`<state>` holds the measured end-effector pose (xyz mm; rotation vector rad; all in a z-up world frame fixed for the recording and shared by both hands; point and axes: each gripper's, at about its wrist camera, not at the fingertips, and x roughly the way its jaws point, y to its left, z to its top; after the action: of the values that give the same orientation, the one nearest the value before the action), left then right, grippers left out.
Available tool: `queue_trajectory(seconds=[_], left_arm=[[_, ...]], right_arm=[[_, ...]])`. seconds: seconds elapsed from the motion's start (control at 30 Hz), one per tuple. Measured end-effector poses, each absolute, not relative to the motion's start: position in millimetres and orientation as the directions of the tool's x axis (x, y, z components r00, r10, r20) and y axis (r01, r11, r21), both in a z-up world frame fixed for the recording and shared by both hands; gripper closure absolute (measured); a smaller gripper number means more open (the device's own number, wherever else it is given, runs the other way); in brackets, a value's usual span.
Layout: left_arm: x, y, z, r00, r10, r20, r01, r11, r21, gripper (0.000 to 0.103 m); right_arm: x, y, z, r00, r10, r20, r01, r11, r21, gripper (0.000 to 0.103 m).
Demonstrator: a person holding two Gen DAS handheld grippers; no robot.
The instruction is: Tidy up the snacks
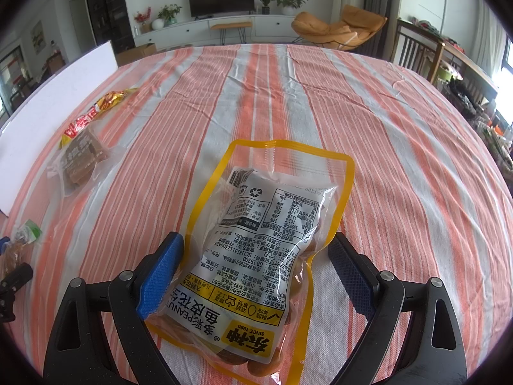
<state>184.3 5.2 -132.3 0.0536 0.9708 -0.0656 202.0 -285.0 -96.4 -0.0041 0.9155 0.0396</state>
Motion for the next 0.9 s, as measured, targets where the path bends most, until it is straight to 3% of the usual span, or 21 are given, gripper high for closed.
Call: queue_trajectory(seconds=[0.2,0.23,0.33,0.47,0.53,0.57,0.63,0.67,0.7,0.77,0.83,0.9], left_arm=[[203,1,-142,0.540,-0.049,-0.840,0.107,0.994,0.011,0.000],[205,2,-141,0.518,-0.060,-0.853,0.132,0.991,0.010,0.000],[214,3,-137,0.404,-0.087,-0.911,0.223,0.975,0.006,0.000],[211,11,-135,0.357,-0.070,-0.931,0.207,0.978,0.006,0.000],[209,12,-134,0.366,-0.066,-0.928,0.198,0.980,0.008,0.001],[207,12,-133,0.376,-0.068,-0.924,0.194,0.981,0.007,0.005],[196,9,-127,0.421,-0.088,-0.903,0.218,0.976,0.007,0.029],[191,7,-123,0.446,-0.099,-0.890,0.234,0.972,0.009,0.051],[188,7,-121,0.457,-0.085,-0.886,0.231,0.973,0.026,0.051],[182,14,-120,0.468,-0.131,-0.874,0.233,0.972,-0.021,0.052],[176,26,-118,0.473,-0.212,-0.855,0.214,0.969,-0.122,0.053],[170,38,-111,0.478,-0.294,-0.827,0.197,0.954,-0.225,0.072]], right_arm=[[201,-283,-97,0.605,0.030,-0.796,-0.039,0.999,0.007,0.006],[203,-281,-98,0.595,0.046,-0.803,-0.059,0.998,0.013,0.002],[214,-277,-96,0.515,0.068,-0.854,-0.107,0.994,0.014,0.002],[234,-301,-86,0.365,0.202,-0.909,0.031,0.973,0.229,0.002],[240,-306,-86,0.324,0.219,-0.920,0.111,0.957,0.267,0.002],[244,-301,-87,0.302,0.195,-0.933,0.113,0.965,0.238,0.002],[246,-287,-90,0.278,0.134,-0.951,0.058,0.986,0.156,0.002],[244,-275,-94,0.254,0.083,-0.964,-0.014,0.997,0.082,0.003],[240,-262,-98,0.230,0.024,-0.973,-0.116,0.993,-0.003,0.006],[228,-258,-97,0.226,0.032,-0.973,-0.173,0.985,-0.008,0.009],[214,-267,-89,0.249,0.040,-0.968,-0.155,0.988,0.001,0.030],[205,-279,-81,0.261,0.085,-0.962,-0.118,0.991,0.056,0.035]])
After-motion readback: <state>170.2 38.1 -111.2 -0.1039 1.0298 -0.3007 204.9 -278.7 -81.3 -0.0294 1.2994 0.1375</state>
